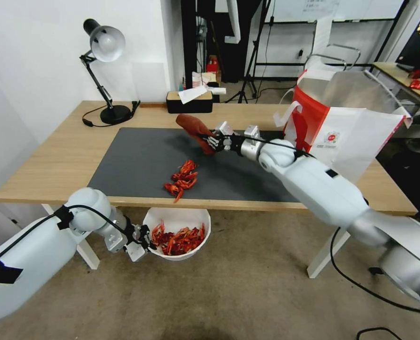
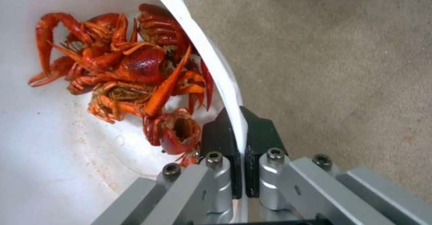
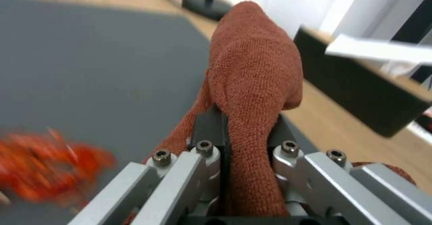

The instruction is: Sweep shrimp from table into container with towel, then put container into takeout bag.

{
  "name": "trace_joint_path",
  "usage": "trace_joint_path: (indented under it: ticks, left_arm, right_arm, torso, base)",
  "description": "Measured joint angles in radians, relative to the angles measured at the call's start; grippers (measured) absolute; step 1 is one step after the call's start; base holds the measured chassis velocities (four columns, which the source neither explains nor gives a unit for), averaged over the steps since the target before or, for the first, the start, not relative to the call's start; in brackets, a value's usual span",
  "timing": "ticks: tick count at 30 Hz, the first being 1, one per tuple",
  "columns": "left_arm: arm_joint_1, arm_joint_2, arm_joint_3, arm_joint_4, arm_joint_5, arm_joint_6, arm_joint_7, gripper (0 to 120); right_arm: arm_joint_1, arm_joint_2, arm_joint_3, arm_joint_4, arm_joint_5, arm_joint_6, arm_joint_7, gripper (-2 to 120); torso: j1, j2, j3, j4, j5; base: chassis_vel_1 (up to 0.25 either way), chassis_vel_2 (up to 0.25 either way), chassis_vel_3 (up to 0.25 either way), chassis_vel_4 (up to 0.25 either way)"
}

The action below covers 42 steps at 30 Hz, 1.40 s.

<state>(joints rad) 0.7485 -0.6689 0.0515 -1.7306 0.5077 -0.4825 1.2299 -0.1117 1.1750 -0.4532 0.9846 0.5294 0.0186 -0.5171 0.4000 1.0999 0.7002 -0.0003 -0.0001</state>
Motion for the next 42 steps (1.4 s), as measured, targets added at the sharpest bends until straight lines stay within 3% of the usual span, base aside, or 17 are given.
trace_joint_path:
  ticks: [12, 42]
  left_arm:
    - [-0.005, 0.014, -0.027, 0.027, -0.017, -0.017, -0.001, 0]
    - [-0.003, 0.024, -0.040, 0.013, -0.027, -0.020, -0.005, 0]
  right_arm:
    - [0.045, 0.115, 0.002, -0.239, -0.095, 0.077, -0.172, 7]
    - [0.042, 0.129, -0.046, -0.257, -0.059, 0.169, -0.437, 7]
  torso:
    - [0.000, 0.000, 0.000, 0.0004, 0.0000]
    - [0.000, 0.000, -0.001, 0.0002, 0.0001]
  base:
    - [0.000, 0.000, 0.000, 0.000]
    - [0.000, 0.000, 0.000, 0.000]
